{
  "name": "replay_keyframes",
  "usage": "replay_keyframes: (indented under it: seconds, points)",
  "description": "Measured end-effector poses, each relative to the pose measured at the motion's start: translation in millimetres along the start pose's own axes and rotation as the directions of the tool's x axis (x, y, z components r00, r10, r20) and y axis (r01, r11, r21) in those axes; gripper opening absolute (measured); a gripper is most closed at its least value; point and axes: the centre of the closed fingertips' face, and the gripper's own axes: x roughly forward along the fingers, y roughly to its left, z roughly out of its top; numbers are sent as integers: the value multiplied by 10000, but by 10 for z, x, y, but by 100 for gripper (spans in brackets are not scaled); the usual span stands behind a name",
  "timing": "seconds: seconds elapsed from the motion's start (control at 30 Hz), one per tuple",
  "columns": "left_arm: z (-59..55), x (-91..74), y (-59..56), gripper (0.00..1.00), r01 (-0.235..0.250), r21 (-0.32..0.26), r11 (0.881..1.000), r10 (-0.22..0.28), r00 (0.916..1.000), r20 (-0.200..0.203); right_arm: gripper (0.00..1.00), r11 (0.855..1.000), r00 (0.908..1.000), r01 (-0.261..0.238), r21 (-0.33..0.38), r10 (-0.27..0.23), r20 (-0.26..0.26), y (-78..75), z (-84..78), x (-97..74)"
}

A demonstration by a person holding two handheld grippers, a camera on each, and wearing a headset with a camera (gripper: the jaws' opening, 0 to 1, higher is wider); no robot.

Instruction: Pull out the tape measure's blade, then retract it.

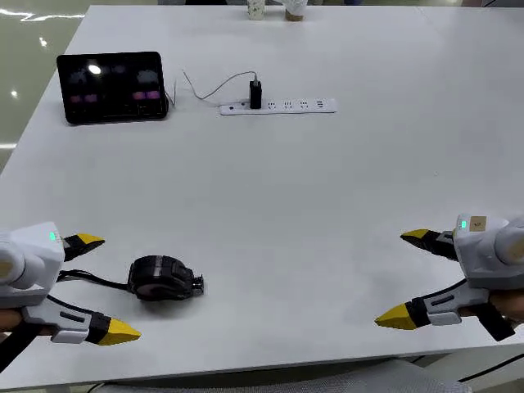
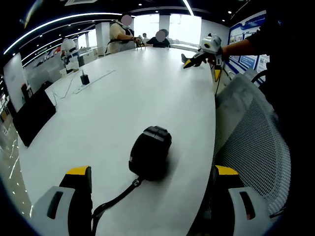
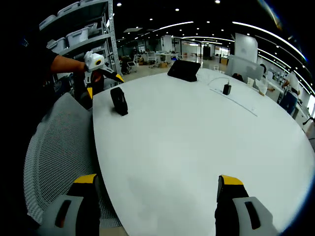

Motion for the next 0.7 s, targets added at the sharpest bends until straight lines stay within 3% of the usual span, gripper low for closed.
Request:
replay_keyframes:
  seconds: [0.2,0.43,0.7]
  points:
    - [62,40,28,99,166,797,9967,-156,9998,-136,99,9997,10000,-84,-241,85,27,-6,95,61]
    - [96,109,59,96,431,1163,9923,-376,9981,-494,99,9975,9998,-98,-702,110,170,6,240,152]
    - [157,192,11,89,799,1589,9841,-694,9951,-706,99,9914,9988,-437,-1238,459,153,27,375,312]
